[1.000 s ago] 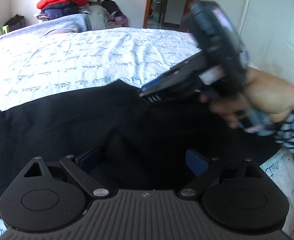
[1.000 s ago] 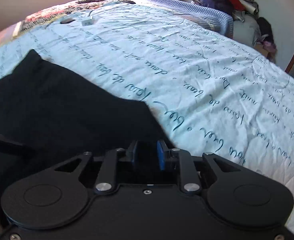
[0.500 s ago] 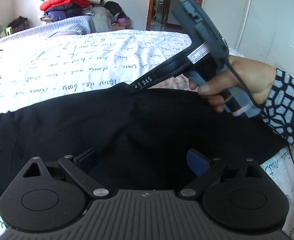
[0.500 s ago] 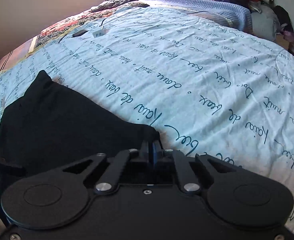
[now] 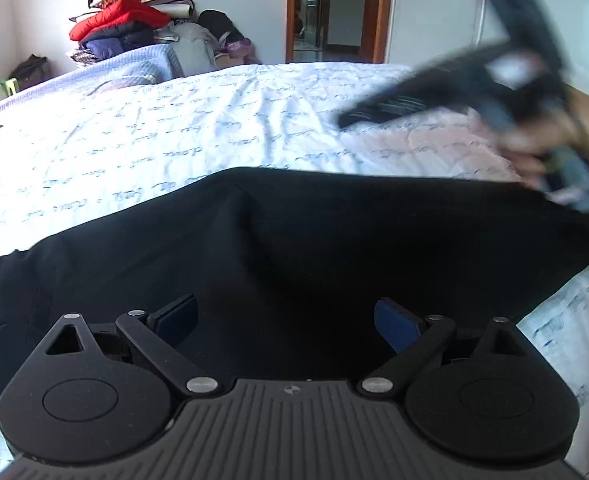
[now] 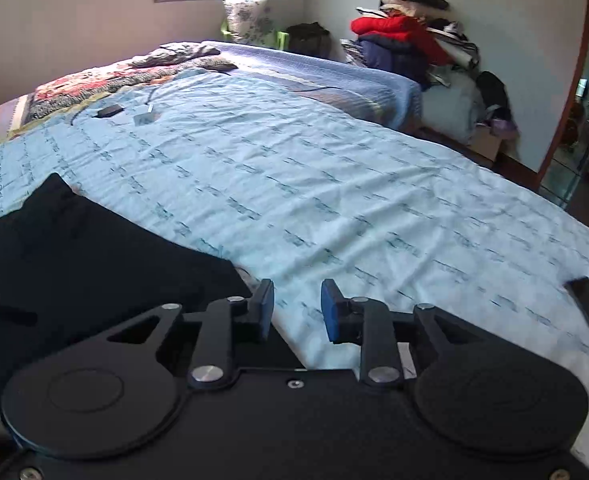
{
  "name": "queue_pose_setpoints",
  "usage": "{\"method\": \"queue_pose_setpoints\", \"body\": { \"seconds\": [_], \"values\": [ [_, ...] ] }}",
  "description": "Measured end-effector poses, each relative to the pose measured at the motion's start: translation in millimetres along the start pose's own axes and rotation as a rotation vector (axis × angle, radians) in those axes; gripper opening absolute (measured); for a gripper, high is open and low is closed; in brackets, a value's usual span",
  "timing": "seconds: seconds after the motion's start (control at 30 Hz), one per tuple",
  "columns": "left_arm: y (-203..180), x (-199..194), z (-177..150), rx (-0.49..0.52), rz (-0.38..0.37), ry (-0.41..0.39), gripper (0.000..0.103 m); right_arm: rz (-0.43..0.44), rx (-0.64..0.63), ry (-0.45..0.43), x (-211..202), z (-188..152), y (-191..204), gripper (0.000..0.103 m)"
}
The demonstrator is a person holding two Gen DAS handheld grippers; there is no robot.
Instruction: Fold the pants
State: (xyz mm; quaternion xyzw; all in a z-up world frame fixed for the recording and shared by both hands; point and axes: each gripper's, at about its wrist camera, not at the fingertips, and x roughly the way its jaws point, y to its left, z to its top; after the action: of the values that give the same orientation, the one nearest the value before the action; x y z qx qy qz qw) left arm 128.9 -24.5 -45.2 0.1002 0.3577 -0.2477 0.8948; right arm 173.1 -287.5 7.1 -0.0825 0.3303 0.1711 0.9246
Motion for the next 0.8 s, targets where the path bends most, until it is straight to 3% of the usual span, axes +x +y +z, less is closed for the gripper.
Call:
{"method": "queue_pose_setpoints", "body": {
  "seconds": [0.1,0.2,0.27,0.33,0.4,0.47,0.6,0.7,0.8],
  "values": [
    [-5,9,6,0.014,-0.021,0.002,0.097,0.074,0.032,0.116,-8,-36,-17,0.028],
    [-15,21,1,0.08,0.019,0.058,0.094,-0.073,-0.022,0.226,0,-74,-25,0.032],
    [-17,14,-4,0.094,0.021,0.05,0.096,-0.189,0.036,0.178,-21,-86,-35,0.049],
    [-11,2,-7,0.069,-0.004,0.031,0.097,-0.233,0.07,0.087,-56,-93,-34,0.045],
    [-3,-6,-4,0.024,-0.002,0.026,0.097,-0.206,0.062,0.021,-89,-104,-23,0.044],
    [-1,-11,2,-0.011,-0.007,0.017,0.097,-0.18,0.031,0.02,-110,-119,-8,0.044],
    [-8,-13,19,0.006,0.001,-0.035,0.097,-0.102,-0.162,-0.025,-135,-144,38,0.044],
    [-5,-14,33,-0.053,0.084,-0.076,0.097,-0.051,-0.262,-0.06,-131,-145,71,0.043],
    [8,-16,42,-0.143,0.088,-0.079,0.097,0.009,-0.341,-0.086,-115,-140,94,0.043]
  ]
}}
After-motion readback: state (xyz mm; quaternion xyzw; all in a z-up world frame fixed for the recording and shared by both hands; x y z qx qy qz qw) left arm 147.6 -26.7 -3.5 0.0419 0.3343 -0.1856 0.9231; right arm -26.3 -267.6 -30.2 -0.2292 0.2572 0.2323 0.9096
